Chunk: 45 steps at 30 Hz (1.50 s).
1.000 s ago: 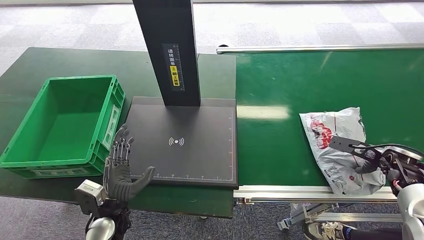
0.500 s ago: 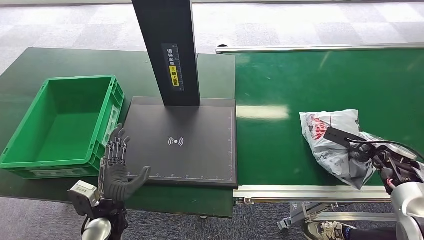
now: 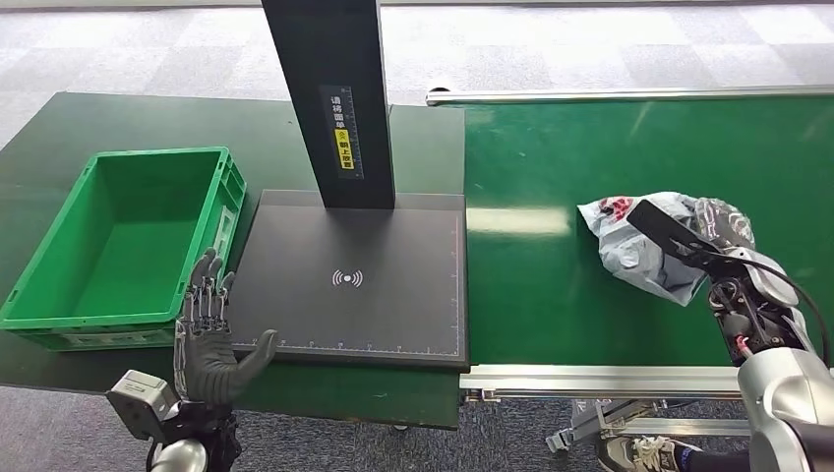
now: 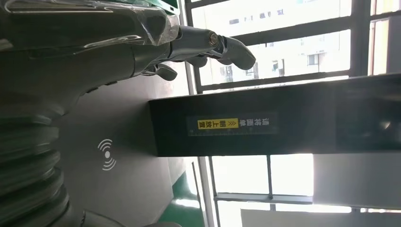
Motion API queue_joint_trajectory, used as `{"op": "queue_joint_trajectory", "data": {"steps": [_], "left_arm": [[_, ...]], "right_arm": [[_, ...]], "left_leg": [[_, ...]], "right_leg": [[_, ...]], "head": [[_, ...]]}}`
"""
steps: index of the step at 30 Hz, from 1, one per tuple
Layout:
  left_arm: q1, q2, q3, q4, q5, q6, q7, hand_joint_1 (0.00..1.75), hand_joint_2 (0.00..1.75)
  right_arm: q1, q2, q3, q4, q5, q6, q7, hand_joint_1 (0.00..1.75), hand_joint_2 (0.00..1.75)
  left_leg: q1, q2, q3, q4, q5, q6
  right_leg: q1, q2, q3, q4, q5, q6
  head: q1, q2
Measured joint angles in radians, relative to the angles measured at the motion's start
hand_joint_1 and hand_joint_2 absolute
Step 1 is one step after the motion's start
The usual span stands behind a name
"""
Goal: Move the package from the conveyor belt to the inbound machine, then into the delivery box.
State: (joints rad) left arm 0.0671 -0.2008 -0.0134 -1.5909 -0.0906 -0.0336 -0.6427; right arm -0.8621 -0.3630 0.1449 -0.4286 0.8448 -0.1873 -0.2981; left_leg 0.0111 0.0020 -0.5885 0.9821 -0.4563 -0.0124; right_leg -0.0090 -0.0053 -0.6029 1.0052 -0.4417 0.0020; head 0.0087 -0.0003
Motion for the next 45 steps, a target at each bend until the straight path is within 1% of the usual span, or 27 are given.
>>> {"op": "queue_joint_trajectory", "data": {"steps": [2,3,6,9,11,14,16,19,21,25,29,34,37,41,42,43,45], "left_arm": [[-0.006,-0.002,0.000,0.000,0.010,0.017,-0.010,0.00,1.75],[-0.013,-0.003,0.001,0.001,0.014,0.025,-0.013,0.00,1.75],[-0.040,-0.003,0.000,0.007,0.025,0.042,-0.015,0.00,1.75],[-0.052,-0.003,0.000,0.013,0.028,0.047,-0.016,0.00,1.75],[-0.051,-0.003,-0.002,0.015,0.033,0.047,-0.023,0.00,1.75],[-0.053,-0.006,-0.003,0.021,0.073,0.051,-0.041,0.00,1.75],[-0.061,-0.009,-0.004,0.030,0.110,0.059,-0.048,0.00,1.75],[-0.091,-0.015,-0.006,0.053,0.154,0.077,-0.049,0.00,1.75],[-0.111,-0.017,-0.008,0.068,0.174,0.086,-0.049,0.00,1.75],[-0.133,-0.019,-0.015,0.092,0.204,0.098,-0.048,0.00,1.75],[-0.137,-0.017,-0.030,0.110,0.222,0.111,-0.052,0.00,1.75],[-0.137,-0.014,-0.048,0.125,0.227,0.118,-0.055,0.00,1.75],[-0.137,-0.014,-0.059,0.130,0.227,0.119,-0.055,0.00,1.75],[-0.136,-0.014,-0.065,0.130,0.225,0.121,-0.054,0.00,1.75],[-0.136,-0.014,-0.066,0.130,0.223,0.122,-0.053,0.00,1.75],[-0.135,-0.014,-0.067,0.130,0.221,0.123,-0.052,0.00,1.75],[-0.134,-0.014,-0.071,0.130,0.216,0.125,-0.051,0.00,1.75]], "right_arm": [[0.037,0.021,-0.027,-0.105,-0.052,-0.120,-0.097,1.75,1.75],[0.063,0.034,-0.036,-0.171,-0.071,-0.158,-0.135,1.75,1.75],[0.145,0.072,-0.033,-0.394,-0.089,-0.219,-0.207,1.75,1.75],[0.235,0.107,0.011,-0.607,-0.054,-0.287,-0.241,1.75,1.75],[0.296,0.131,0.052,-0.718,-0.038,-0.329,-0.259,1.75,1.75],[0.360,0.170,0.123,-0.827,-0.038,-0.342,-0.286,1.75,1.75],[0.374,0.199,0.176,-0.853,-0.028,-0.332,-0.292,1.75,1.75],[0.372,0.241,0.270,-0.843,0.011,-0.315,-0.288,1.75,1.75],[0.365,0.268,0.332,-0.808,0.032,-0.312,-0.286,1.75,1.75],[0.349,0.320,0.439,-0.690,0.045,-0.310,-0.286,1.75,1.75],[0.334,0.365,0.507,-0.554,0.037,-0.302,-0.286,1.75,1.75],[0.310,0.410,0.529,-0.415,-0.012,-0.344,-0.292,1.75,1.75],[0.292,0.435,0.522,-0.349,-0.046,-0.360,-0.287,1.75,1.75],[0.272,0.459,0.495,-0.284,-0.091,-0.352,-0.269,1.75,1.75],[0.269,0.464,0.484,-0.273,-0.106,-0.347,-0.269,1.63,1.75],[0.267,0.468,0.471,-0.265,-0.122,-0.340,-0.269,1.23,1.75],[0.266,0.475,0.440,-0.255,-0.156,-0.325,-0.272,0.35,1.75]], "left_leg": [[0.000,0.000,0.000,0.000,0.000,0.000],[0.001,0.000,0.000,0.000,0.000,0.000],[0.002,0.000,0.000,0.000,0.000,0.000],[0.002,0.000,0.001,-0.001,0.000,0.000],[0.002,0.000,0.000,-0.001,0.000,0.000],[0.002,0.001,0.000,-0.001,-0.001,-0.001],[0.002,0.001,0.000,-0.001,0.000,-0.001],[0.002,0.001,0.001,-0.001,0.000,-0.001],[0.002,0.001,0.001,-0.001,0.000,-0.001],[0.002,0.001,0.001,-0.001,0.001,-0.001],[0.002,0.001,0.001,-0.001,0.000,-0.001],[0.001,0.001,0.001,-0.001,0.000,-0.001],[0.001,0.001,0.001,-0.001,0.000,-0.001],[0.001,0.001,0.001,-0.001,0.000,-0.001],[0.001,0.001,0.001,-0.001,0.000,-0.001],[0.001,0.001,0.001,-0.001,0.000,-0.001],[0.001,0.001,0.001,-0.001,0.000,-0.001]], "right_leg": [[0.000,0.000,0.000,0.000,0.000,0.000],[0.001,0.000,0.000,0.000,0.000,0.000],[0.002,0.000,0.000,0.000,0.000,0.000],[0.002,0.000,0.000,0.000,-0.001,-0.001],[0.002,0.000,0.000,0.000,-0.001,-0.001],[0.002,0.000,0.000,0.000,-0.001,0.000],[0.002,0.001,0.000,0.000,-0.001,0.000],[0.002,0.001,0.000,0.000,-0.001,0.000],[0.002,0.001,0.001,0.000,-0.001,-0.001],[0.002,0.001,0.001,0.000,-0.001,-0.001],[0.002,0.001,0.000,0.000,-0.001,0.000],[0.002,0.001,0.000,0.000,-0.001,0.000],[0.002,0.001,0.000,0.000,-0.001,0.000],[0.002,0.001,0.000,0.000,-0.001,0.000],[0.002,0.001,0.000,0.000,-0.001,0.000],[0.002,0.001,0.000,0.000,-0.001,0.000],[0.002,0.001,0.000,0.000,-0.001,0.000]], "head": [[0.000,0.000],[0.000,0.000],[0.000,0.000],[0.000,0.000],[0.000,0.000],[0.000,0.000],[0.000,0.000],[0.000,0.000],[0.000,0.000],[0.000,0.000],[0.000,0.000],[0.000,0.000],[0.000,0.000],[0.000,0.000],[0.000,0.000],[0.000,0.000],[0.000,0.000]]}}
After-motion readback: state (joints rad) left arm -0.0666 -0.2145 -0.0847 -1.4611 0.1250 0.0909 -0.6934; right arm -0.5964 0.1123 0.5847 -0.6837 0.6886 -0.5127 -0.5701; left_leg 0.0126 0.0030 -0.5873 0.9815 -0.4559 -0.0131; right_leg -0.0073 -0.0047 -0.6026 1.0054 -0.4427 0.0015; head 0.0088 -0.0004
